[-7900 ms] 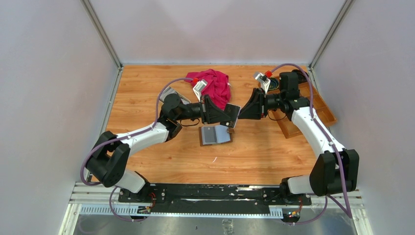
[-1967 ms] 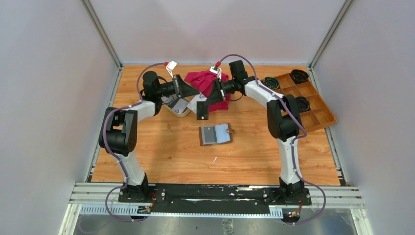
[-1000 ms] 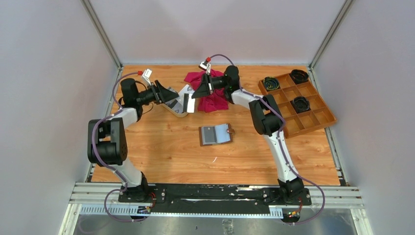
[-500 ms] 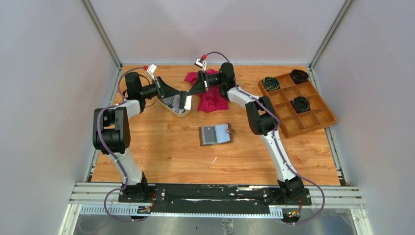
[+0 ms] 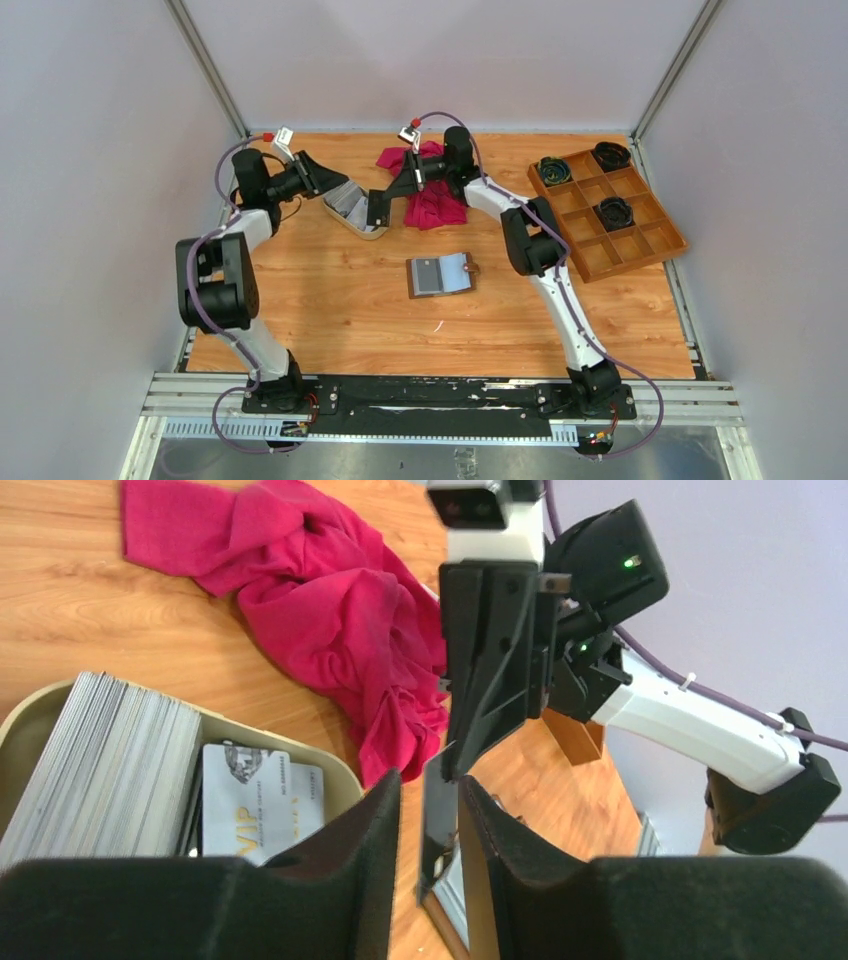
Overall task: Put the credit cards into the card holder
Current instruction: Place the credit card in the storage box, then insert the credit card into the card holder.
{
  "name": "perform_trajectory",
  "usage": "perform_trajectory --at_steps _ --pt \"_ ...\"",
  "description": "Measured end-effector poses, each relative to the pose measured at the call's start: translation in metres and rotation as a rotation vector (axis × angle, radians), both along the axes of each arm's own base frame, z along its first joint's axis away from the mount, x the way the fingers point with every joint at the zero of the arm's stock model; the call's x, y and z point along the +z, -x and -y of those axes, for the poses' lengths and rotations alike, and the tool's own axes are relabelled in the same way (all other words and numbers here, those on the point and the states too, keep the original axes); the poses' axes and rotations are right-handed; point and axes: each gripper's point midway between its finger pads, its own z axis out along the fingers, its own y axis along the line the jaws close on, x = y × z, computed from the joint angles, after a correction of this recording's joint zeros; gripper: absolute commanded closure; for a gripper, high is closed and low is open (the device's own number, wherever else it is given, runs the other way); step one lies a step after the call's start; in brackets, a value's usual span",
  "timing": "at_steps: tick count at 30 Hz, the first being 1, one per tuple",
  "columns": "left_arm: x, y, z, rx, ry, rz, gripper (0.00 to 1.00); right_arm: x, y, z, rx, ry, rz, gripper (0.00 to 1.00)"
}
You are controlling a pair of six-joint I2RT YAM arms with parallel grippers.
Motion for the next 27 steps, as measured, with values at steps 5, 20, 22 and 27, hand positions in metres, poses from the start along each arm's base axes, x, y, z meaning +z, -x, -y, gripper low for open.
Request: perform_trajectory --at_steps 5,20,22,27 --pt "0.05 0.029 -0.005 0.131 -0.062 0.142 0.44 -0.006 0.01 0.015 -0.04 0.065 -0.015 1.0" --pt "0.12 0.145 0.042 0.205 -0.197 0.413 0.12 0.084 0.133 0.142 -0.209 0.308 0.517 1.0" --pt "0.117 0.159 0.06 0.178 -0.258 0.407 0.02 0.073 0.145 0.157 -0.221 0.357 0.537 1.0" --pt "0.103 0.175 0.077 0.155 -0.391 0.374 0.0 0.052 0.163 0.189 -0.263 0.428 0.562 1.0"
